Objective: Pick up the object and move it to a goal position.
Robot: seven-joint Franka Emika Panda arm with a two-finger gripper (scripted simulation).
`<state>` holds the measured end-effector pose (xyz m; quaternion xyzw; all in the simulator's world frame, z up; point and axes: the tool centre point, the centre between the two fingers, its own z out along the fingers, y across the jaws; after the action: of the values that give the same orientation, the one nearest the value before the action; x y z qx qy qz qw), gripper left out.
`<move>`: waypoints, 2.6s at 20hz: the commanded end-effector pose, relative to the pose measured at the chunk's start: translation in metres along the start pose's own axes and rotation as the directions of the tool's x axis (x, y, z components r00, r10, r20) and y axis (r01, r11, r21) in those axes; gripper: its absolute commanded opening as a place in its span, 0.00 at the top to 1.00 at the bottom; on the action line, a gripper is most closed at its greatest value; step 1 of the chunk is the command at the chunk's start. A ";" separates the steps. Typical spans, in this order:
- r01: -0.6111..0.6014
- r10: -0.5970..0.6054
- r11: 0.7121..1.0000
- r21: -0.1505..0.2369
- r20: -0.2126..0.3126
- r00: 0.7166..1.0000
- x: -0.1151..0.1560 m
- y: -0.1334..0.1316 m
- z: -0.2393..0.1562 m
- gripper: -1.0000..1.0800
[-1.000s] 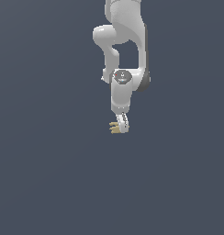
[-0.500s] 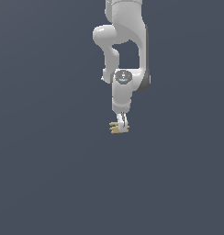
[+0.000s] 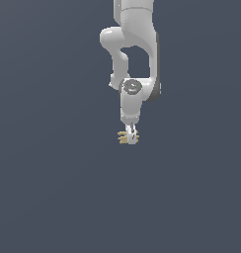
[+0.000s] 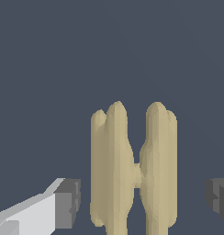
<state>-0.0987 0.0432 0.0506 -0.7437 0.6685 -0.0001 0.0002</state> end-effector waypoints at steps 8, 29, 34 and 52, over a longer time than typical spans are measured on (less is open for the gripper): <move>-0.003 0.003 1.000 -0.001 0.000 1.000 0.000 0.001 0.033 0.04; -0.004 0.004 1.000 0.003 0.002 1.000 0.007 0.001 0.016 1.00; -0.004 0.004 1.000 0.003 0.002 1.000 0.020 0.004 -0.009 1.00; -0.008 0.008 1.000 0.000 0.001 1.000 0.106 0.020 -0.178 1.00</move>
<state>-0.1059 -0.0565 0.2126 -0.7411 0.6714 0.0001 0.0011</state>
